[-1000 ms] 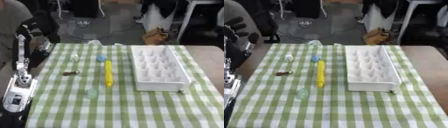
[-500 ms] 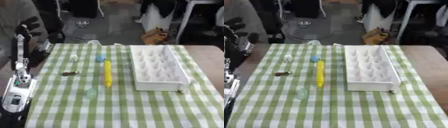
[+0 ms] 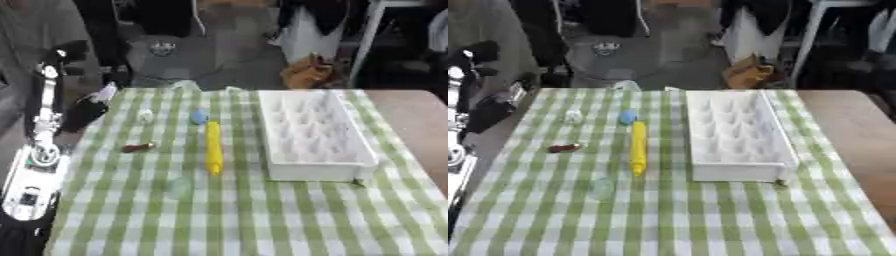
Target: Pick up objects on the table and place them in the box.
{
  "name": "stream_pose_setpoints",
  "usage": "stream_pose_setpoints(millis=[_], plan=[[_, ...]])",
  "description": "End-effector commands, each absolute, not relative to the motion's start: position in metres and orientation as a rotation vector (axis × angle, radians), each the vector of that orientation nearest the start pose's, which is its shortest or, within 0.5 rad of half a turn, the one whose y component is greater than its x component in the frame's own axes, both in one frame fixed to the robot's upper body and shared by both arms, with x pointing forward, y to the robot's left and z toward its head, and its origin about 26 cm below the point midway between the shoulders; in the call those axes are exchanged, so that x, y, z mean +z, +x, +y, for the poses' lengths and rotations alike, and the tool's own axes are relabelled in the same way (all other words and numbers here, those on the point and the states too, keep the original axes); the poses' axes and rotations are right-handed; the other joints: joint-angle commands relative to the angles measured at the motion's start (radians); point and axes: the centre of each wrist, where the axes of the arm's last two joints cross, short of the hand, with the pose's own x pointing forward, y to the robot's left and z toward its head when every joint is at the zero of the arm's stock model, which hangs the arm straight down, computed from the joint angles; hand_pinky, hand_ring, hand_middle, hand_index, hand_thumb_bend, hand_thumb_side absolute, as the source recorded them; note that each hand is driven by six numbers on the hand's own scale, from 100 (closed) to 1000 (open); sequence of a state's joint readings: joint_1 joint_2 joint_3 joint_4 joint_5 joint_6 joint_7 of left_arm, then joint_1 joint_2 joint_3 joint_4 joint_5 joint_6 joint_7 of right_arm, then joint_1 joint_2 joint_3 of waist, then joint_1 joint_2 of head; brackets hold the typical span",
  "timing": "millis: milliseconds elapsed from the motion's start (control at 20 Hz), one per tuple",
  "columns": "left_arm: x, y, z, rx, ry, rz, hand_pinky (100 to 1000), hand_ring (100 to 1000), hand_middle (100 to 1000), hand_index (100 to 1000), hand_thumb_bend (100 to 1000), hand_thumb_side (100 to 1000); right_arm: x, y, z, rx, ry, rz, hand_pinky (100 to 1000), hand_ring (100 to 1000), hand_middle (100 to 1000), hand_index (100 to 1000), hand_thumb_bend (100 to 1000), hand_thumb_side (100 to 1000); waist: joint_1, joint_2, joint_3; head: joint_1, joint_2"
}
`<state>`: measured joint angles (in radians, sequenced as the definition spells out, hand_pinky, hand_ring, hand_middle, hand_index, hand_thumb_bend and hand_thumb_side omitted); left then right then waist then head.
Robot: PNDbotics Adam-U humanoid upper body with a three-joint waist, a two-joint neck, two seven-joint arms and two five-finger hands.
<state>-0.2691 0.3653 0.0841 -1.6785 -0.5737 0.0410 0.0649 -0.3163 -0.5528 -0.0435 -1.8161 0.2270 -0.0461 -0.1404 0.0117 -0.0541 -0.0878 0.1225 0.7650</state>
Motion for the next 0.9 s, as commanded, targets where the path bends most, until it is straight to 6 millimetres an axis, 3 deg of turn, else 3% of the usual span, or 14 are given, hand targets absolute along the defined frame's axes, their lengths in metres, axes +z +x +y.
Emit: stream_pose_setpoints(millis=[50,300,500,550,900], plan=[[0.145,0.344,0.335,-0.814,0.996,-1.640,718,755,742,850,358,250,0.210,0.321,-0.326,0.542,-0.754,-2.182,719,773,790,941,172,444,0.017,0.006,-0.003,-0.002,0.005],[0.155,0.360,0.350,-1.070,1.029,-1.412,729,765,762,850,336,190,0.210,0.321,-0.326,0.548,-0.752,-2.180,719,772,788,941,172,444,0.019,0.003,-0.008,-0.004,0.005],[0.155,0.375,0.360,-1.238,0.968,-1.249,737,781,794,866,390,193,0.209,0.322,-0.327,0.555,-0.747,-2.176,717,770,785,942,170,444,0.021,0.001,-0.012,-0.003,0.005],[0.155,0.378,0.362,-1.263,0.953,-1.221,734,780,796,866,386,189,0.209,0.322,-0.327,0.556,-0.747,-2.175,717,769,785,941,204,450,0.021,0.001,-0.012,-0.003,0.005],[0.151,0.396,0.370,-1.397,0.824,-1.065,709,766,783,863,404,182,0.208,0.323,-0.327,0.558,-0.738,-2.172,723,766,782,946,205,454,0.022,-0.001,-0.015,-0.004,0.005]])
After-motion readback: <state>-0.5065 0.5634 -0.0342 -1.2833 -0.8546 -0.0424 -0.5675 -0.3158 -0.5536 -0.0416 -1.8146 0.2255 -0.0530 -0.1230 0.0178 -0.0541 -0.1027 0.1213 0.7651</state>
